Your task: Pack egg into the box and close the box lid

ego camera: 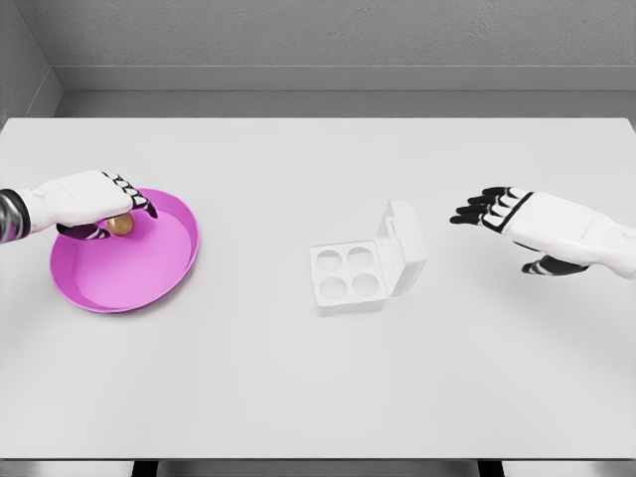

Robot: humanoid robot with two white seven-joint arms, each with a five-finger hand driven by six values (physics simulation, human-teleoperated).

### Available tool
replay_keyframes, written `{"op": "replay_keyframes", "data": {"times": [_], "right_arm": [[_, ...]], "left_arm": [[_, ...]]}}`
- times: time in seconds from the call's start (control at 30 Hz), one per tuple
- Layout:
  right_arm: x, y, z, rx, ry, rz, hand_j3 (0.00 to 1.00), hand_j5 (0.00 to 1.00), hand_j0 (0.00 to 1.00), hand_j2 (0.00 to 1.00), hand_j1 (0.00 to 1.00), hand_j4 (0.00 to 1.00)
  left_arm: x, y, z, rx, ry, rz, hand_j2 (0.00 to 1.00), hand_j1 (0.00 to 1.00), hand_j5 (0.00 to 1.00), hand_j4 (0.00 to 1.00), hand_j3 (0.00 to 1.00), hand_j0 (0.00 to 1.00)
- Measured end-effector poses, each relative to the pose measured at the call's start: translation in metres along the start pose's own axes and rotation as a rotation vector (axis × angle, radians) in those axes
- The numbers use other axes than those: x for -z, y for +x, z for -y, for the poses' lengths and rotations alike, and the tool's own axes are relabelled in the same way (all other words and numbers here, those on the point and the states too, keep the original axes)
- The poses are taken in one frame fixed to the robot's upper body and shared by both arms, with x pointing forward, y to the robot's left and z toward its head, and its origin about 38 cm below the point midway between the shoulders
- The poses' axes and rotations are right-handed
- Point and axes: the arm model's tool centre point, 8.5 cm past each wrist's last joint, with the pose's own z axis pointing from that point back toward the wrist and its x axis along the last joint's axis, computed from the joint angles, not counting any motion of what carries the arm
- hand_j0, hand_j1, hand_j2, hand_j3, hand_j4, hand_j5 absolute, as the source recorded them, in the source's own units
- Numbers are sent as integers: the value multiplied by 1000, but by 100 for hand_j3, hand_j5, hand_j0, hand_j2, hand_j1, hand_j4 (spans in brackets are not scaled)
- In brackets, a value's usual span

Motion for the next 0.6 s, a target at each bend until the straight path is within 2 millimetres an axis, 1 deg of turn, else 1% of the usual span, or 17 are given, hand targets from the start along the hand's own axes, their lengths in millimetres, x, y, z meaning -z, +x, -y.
{"op": "replay_keyframes", "data": {"times": [0.13,0.33,0.6], "right_arm": [[0,1,1,-4,-3,3,100,100,100,100,100,100],[1,3,-3,2,7,8,100,100,100,100,100,100],[0,3,-5,6,10,6,100,100,100,100,100,100]], "left_arm": [[0,-3,4,-11,-9,-7,76,76,76,76,76,76],[1,-8,12,-30,-28,-19,75,75,75,75,75,75],[5,-7,12,-24,-31,-22,74,74,74,74,74,74]]}}
